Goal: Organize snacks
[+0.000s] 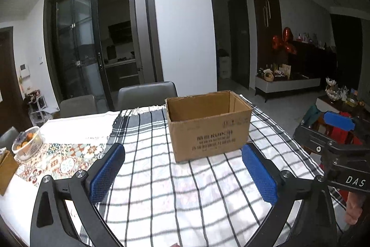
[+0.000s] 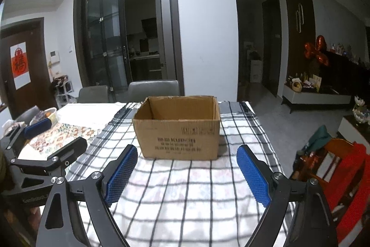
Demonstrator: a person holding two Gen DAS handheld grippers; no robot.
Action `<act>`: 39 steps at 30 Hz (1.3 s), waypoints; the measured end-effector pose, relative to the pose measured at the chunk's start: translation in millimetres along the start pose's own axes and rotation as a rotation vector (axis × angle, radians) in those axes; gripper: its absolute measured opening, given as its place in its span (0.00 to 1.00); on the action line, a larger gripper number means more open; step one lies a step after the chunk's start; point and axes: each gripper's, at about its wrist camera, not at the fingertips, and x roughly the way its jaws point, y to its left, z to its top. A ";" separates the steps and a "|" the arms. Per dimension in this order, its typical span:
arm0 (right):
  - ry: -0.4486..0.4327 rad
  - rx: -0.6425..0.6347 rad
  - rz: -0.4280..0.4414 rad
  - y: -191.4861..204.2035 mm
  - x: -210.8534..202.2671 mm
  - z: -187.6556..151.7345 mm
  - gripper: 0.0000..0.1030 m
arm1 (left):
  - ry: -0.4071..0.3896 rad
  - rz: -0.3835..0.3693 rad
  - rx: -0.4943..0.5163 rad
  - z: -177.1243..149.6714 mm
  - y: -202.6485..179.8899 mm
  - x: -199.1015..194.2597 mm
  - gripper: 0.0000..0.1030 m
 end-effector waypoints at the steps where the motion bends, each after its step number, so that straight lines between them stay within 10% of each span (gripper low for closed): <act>1: 0.002 -0.005 0.000 1.9 -3.6 -2.4 0.86 | 0.002 -0.003 -0.009 -3.7 -0.9 -4.8 1.00; 39: -0.044 0.032 0.017 3.5 -63.5 -48.5 0.86 | -0.039 0.000 -0.013 -36.6 -13.6 -63.7 1.00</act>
